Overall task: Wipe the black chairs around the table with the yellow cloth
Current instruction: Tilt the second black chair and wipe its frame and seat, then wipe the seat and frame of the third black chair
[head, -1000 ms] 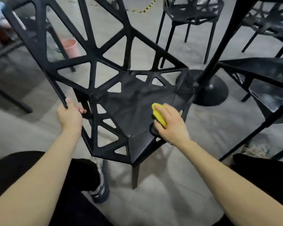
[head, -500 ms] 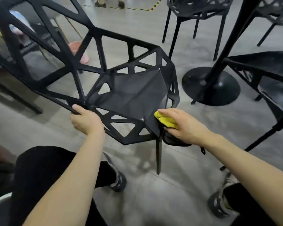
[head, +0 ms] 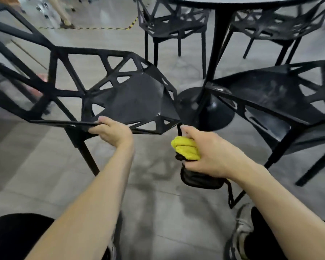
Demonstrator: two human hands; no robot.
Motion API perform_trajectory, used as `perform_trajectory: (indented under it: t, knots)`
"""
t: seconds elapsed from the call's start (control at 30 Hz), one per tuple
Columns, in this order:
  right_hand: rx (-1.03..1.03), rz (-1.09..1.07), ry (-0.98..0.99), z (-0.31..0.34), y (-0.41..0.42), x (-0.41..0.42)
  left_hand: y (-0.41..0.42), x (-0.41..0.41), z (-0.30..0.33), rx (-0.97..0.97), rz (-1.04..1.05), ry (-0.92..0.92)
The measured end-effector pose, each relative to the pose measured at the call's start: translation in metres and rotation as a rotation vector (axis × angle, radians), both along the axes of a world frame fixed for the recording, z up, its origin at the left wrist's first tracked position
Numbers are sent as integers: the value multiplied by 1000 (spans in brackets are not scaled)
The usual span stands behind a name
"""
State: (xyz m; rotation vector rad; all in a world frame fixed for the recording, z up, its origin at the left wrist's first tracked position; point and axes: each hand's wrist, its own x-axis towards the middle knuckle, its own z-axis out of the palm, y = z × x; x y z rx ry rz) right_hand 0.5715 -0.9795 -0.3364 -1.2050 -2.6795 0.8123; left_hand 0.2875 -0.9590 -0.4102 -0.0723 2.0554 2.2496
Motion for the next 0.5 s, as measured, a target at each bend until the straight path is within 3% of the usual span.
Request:
perform_trajectory:
  t: [0.07, 0.23, 0.37, 0.5]
  knots:
    - [-2, -94, -2, -1, 9, 9, 24, 12, 0, -24, -172, 0]
    - [-8, -84, -85, -5, 8, 28, 54, -16, 14, -495, -534, 68]
    - [-23, -86, -5, -2, -5, 37, 82, -91, 8, -741, -687, -74]
    - [-89, -102, 133, 0, -15, 34, 45, -54, 41, -843, -1140, 40]
